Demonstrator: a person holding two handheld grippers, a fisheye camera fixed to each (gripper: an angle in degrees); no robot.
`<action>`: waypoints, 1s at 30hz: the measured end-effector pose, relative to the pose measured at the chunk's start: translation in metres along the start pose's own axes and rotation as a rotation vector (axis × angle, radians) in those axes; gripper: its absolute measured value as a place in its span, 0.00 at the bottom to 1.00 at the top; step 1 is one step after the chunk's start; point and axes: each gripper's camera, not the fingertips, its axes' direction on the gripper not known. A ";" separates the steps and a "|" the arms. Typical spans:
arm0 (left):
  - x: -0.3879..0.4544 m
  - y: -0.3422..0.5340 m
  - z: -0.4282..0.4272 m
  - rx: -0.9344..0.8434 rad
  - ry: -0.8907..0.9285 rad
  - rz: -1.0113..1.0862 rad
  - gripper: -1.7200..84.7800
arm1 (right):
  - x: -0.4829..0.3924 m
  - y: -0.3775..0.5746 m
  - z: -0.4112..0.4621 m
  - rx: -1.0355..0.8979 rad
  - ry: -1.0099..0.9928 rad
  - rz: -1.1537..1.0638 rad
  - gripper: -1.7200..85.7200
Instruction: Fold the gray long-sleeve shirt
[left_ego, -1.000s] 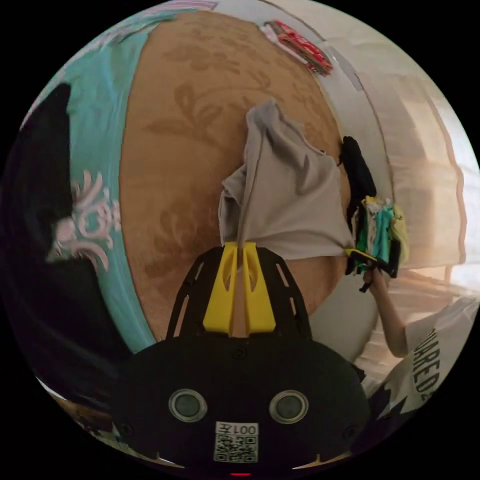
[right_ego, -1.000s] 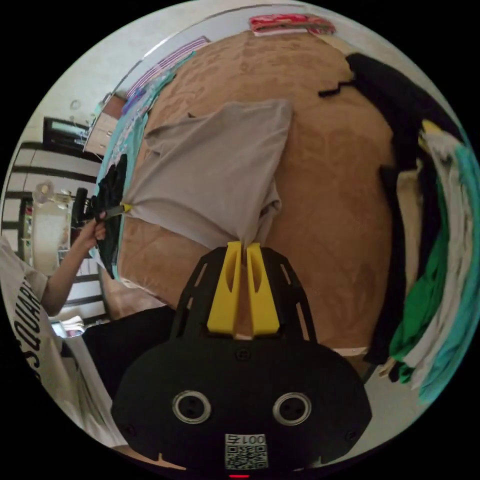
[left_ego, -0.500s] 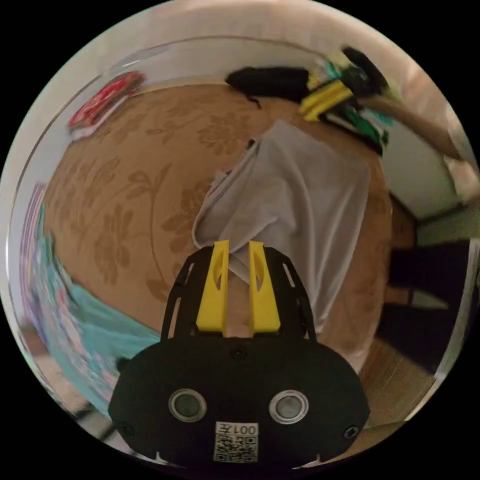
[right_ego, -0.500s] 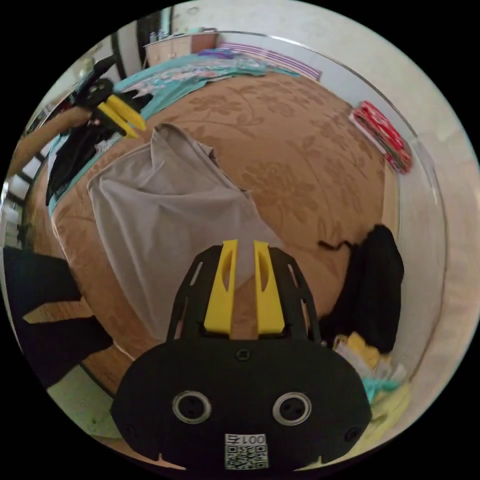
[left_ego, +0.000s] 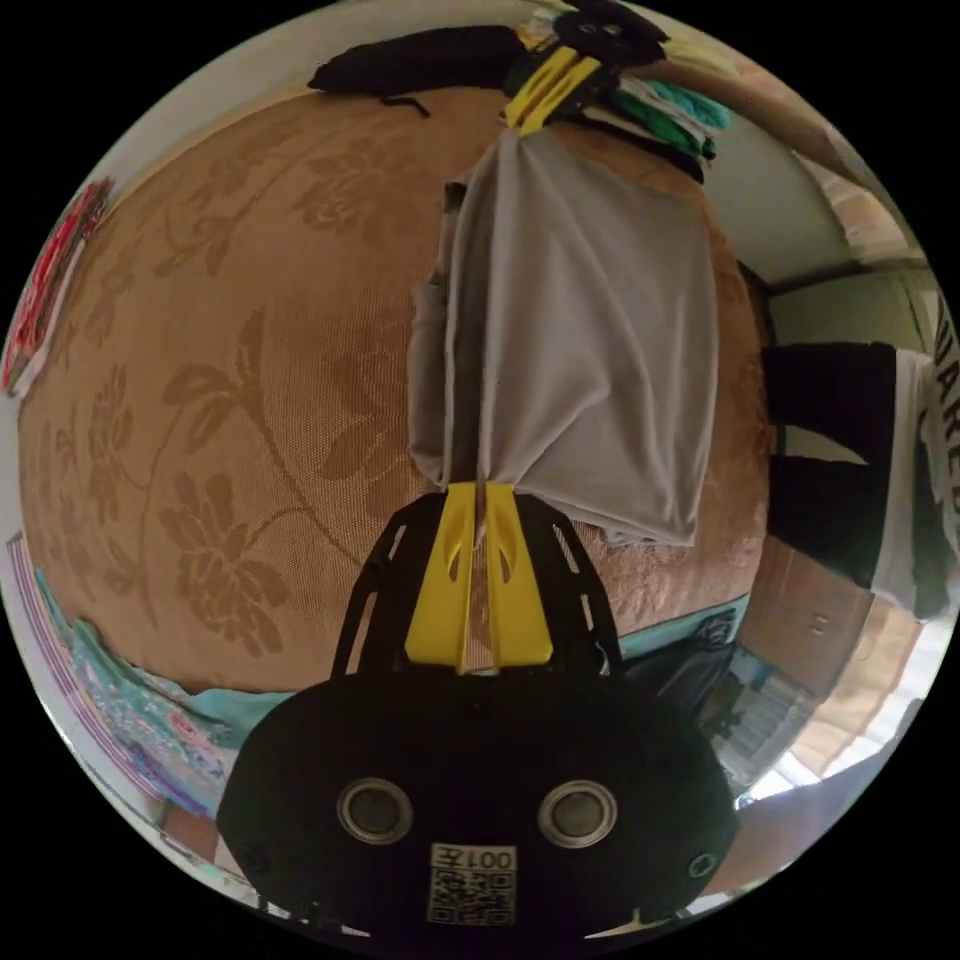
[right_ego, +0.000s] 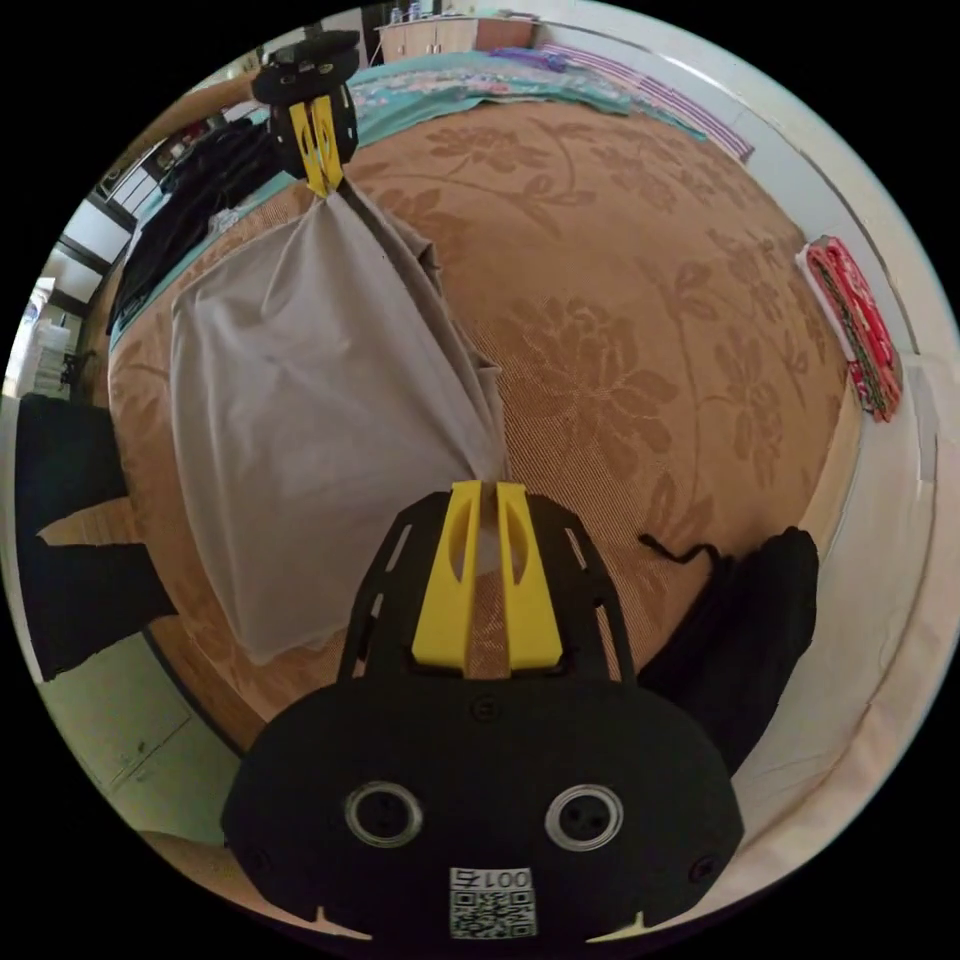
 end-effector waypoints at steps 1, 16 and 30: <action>-0.009 -0.004 -0.002 0.031 0.035 -0.022 0.01 | 0.003 0.000 -0.001 0.008 -0.006 0.015 0.04; -0.102 -0.068 0.053 0.180 0.324 -0.340 0.01 | 0.069 -0.018 0.049 -0.033 -0.153 0.266 0.07; 0.019 -0.076 0.121 0.461 0.283 -0.604 0.01 | 0.017 0.027 0.039 0.020 -0.006 0.458 0.06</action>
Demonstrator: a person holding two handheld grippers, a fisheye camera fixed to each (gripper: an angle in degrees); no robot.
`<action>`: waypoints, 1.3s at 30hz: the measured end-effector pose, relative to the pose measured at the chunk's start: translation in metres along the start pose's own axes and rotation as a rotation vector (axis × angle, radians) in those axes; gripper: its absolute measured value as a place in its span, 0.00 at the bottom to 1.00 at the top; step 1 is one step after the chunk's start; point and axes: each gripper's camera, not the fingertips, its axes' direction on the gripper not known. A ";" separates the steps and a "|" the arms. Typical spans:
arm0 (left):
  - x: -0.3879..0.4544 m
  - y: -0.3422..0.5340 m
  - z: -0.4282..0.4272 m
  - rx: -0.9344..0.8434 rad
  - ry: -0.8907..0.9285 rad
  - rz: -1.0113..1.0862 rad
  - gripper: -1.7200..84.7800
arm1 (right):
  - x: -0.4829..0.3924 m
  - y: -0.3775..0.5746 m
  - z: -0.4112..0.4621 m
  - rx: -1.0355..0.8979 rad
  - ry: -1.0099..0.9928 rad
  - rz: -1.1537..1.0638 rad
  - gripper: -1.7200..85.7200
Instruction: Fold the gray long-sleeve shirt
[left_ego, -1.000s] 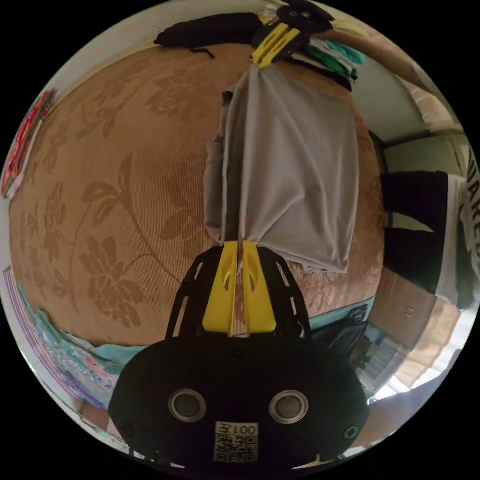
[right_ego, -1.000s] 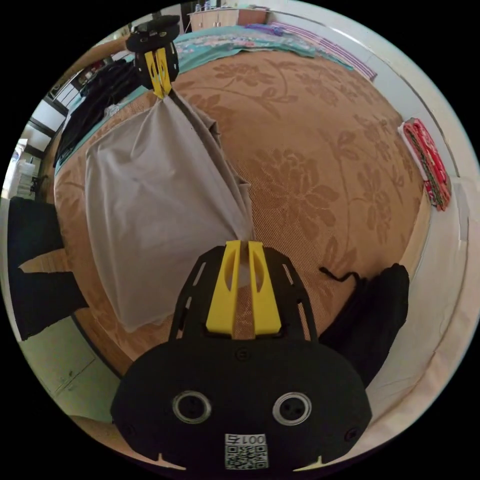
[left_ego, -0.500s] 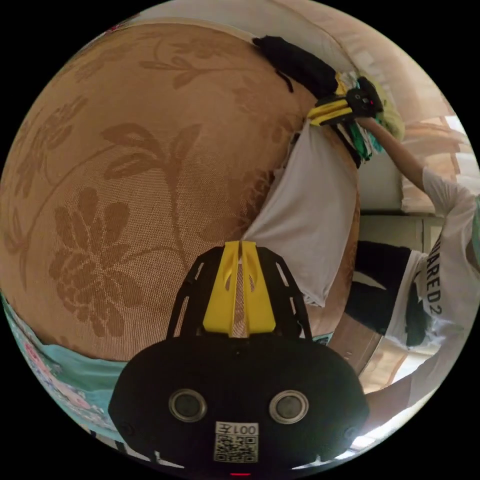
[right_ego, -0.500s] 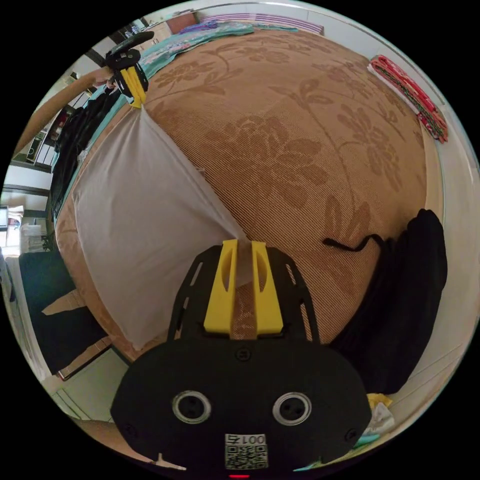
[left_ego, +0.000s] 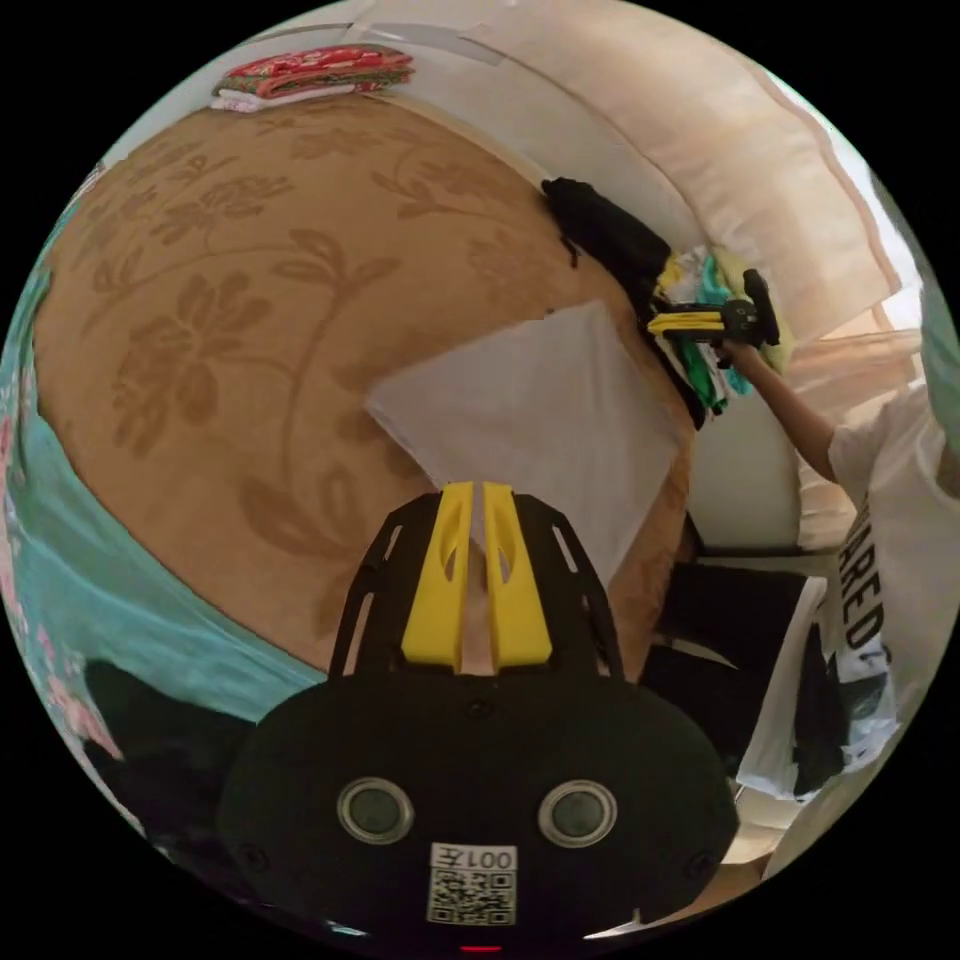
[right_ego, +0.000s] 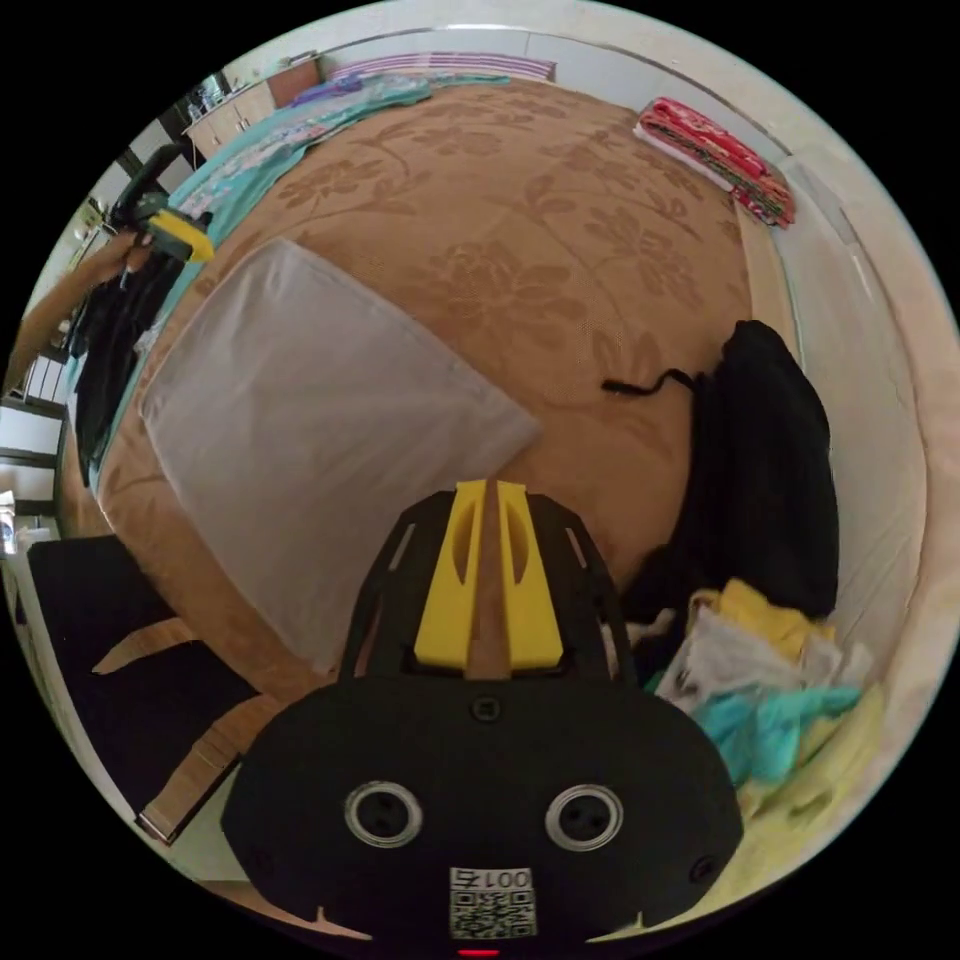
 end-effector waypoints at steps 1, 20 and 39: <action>0.020 0.015 0.018 -0.009 0.004 0.001 0.01 | -0.006 0.008 -0.001 0.000 -0.011 0.008 0.06; 0.171 0.110 0.252 -0.121 -0.460 -0.284 0.01 | -0.062 0.135 0.111 -0.161 -0.188 0.256 0.03; 0.410 0.103 0.545 -0.024 -0.669 0.601 0.18 | 0.004 0.155 0.176 0.105 -0.584 0.231 0.04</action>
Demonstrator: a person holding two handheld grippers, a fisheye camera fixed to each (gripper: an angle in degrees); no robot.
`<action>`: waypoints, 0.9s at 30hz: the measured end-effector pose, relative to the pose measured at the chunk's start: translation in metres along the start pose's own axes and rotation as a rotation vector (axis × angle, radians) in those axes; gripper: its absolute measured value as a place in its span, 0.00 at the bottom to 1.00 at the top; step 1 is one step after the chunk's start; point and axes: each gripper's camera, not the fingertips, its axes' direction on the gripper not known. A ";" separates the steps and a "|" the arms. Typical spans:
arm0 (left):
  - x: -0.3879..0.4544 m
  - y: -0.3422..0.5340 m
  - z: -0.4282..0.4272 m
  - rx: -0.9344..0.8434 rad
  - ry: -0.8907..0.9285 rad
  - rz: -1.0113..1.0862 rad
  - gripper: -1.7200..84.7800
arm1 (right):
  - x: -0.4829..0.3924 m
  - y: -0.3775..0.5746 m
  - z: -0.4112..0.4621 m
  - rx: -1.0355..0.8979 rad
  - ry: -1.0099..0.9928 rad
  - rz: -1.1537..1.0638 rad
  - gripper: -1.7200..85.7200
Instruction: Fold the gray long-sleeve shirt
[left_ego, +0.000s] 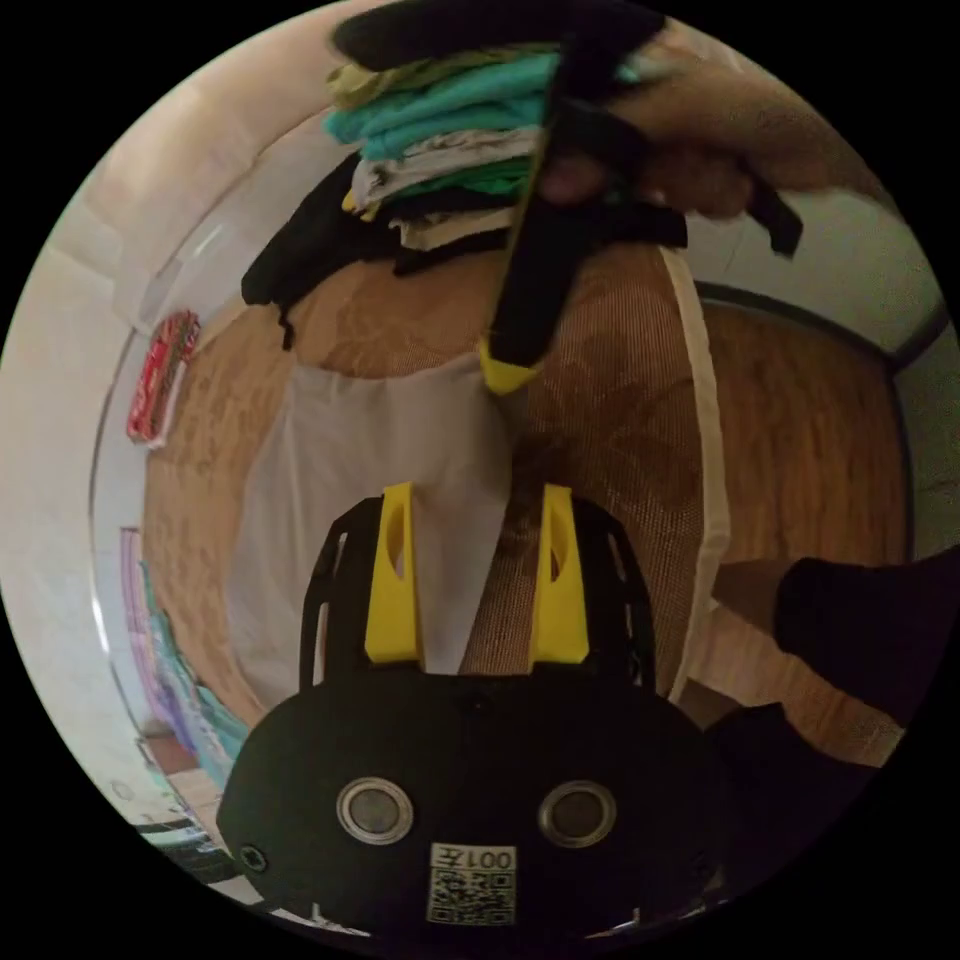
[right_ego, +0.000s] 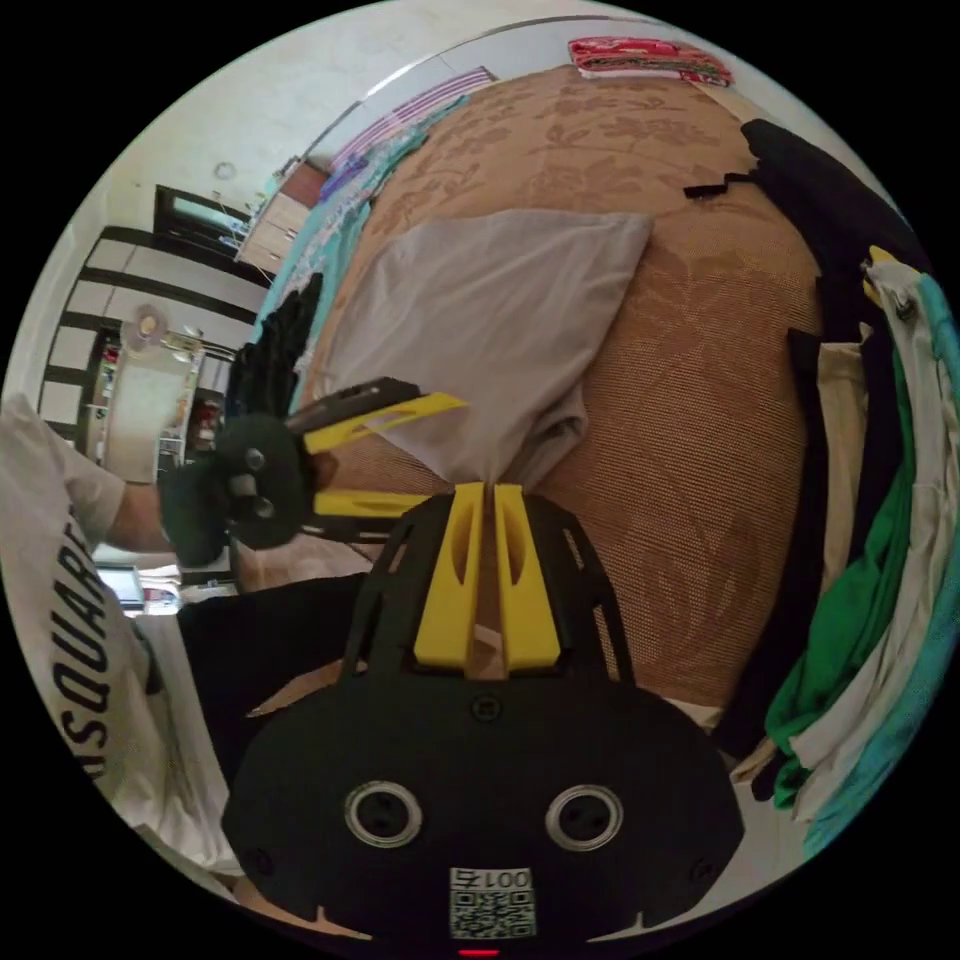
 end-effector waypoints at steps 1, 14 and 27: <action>0.016 -0.001 0.007 -0.014 -0.042 0.038 0.18 | 0.004 -0.001 -0.001 0.006 -0.027 0.005 0.04; 0.060 0.037 0.046 -0.055 -0.076 -0.199 0.09 | 0.031 -0.013 0.007 0.069 -0.199 -0.051 0.03; -0.013 0.160 0.067 0.101 0.318 -0.750 0.02 | 0.053 0.028 0.031 0.399 -0.252 0.180 0.17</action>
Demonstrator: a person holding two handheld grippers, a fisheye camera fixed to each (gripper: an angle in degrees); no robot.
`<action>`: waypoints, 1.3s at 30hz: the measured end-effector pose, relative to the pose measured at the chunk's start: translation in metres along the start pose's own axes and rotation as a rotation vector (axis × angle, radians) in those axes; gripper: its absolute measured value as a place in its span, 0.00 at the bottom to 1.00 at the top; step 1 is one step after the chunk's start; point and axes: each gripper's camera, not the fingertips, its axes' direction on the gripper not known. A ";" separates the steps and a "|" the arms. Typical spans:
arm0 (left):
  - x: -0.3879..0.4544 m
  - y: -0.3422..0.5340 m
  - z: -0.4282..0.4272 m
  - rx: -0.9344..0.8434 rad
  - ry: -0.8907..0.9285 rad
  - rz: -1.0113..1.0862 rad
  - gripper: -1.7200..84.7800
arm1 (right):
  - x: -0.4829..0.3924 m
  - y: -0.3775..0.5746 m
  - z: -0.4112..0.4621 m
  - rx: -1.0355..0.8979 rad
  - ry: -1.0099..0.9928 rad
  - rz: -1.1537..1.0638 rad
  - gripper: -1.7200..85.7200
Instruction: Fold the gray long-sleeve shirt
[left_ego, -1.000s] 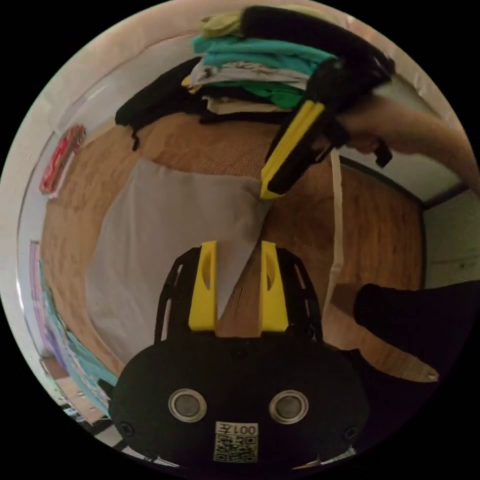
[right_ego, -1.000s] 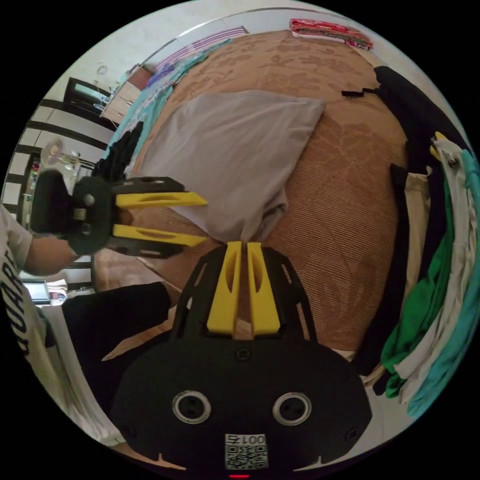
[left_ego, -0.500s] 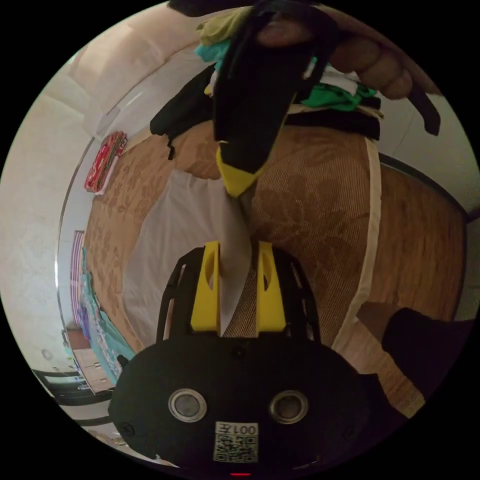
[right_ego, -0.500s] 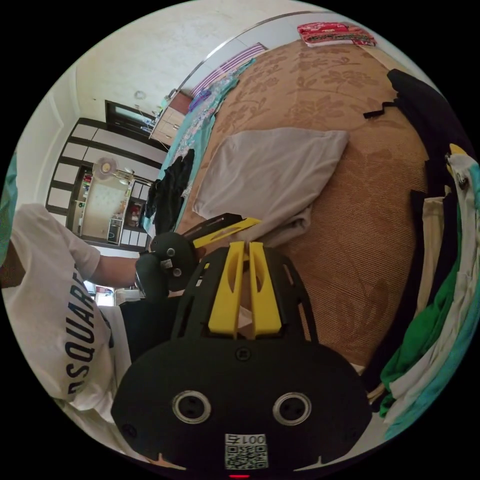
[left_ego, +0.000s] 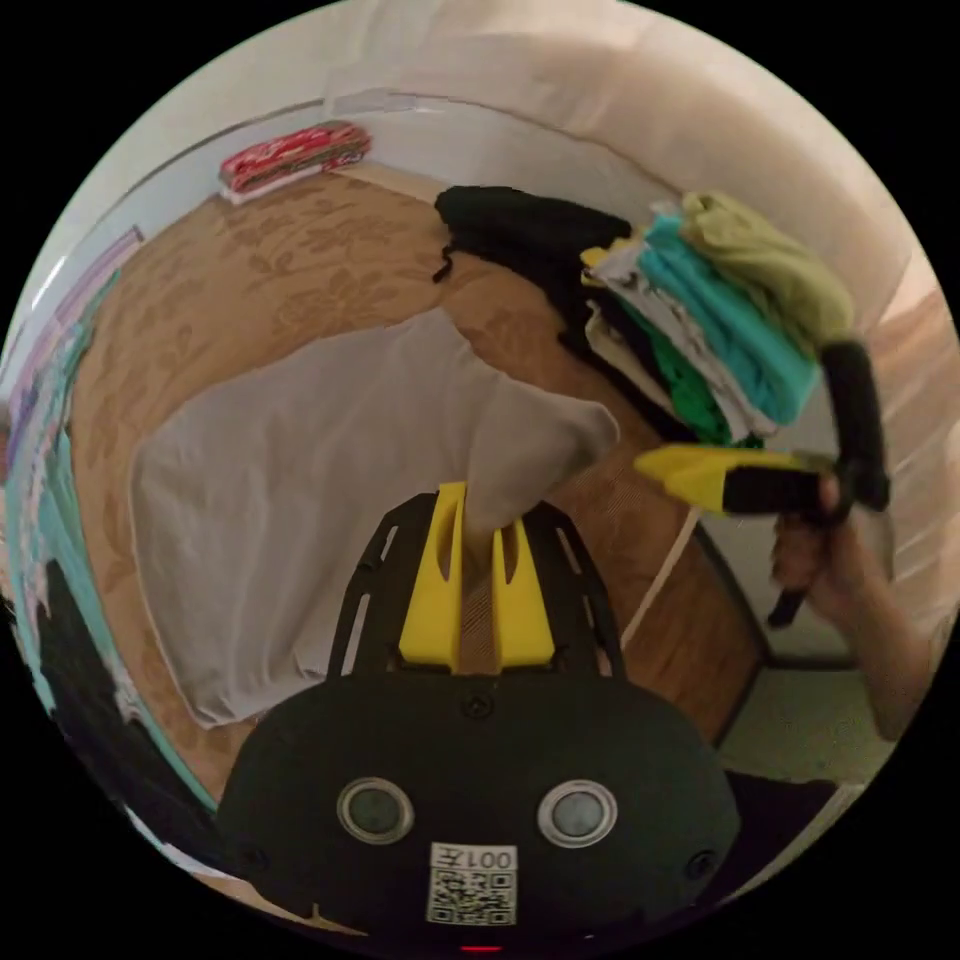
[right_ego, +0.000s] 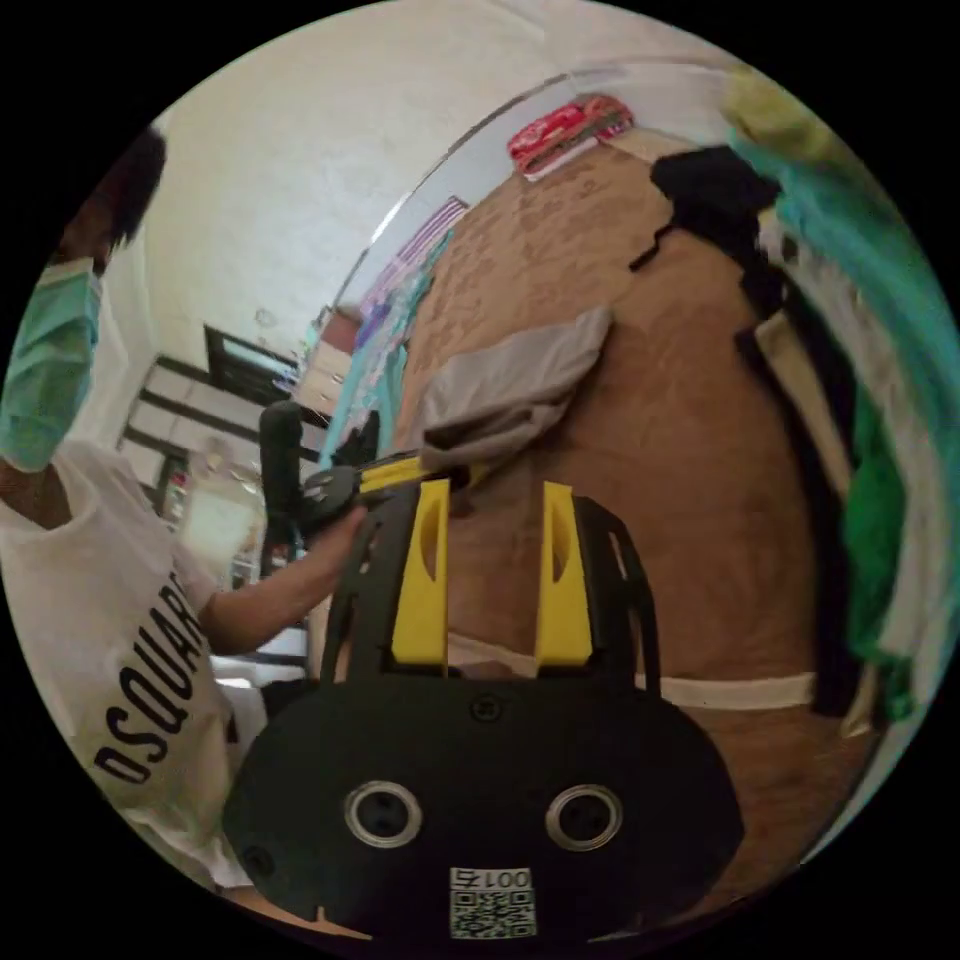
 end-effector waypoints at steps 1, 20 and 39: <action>-0.017 0.005 -0.003 0.011 0.047 -0.046 0.02 | 0.005 0.005 0.004 0.025 -0.064 0.036 0.18; -0.191 0.089 -0.042 0.002 0.023 0.144 0.03 | 0.059 -0.035 0.143 0.228 -0.712 0.599 0.20; -0.598 0.274 -0.152 0.277 0.368 -0.688 0.03 | -0.257 -0.145 0.381 -0.499 -0.262 -0.269 0.13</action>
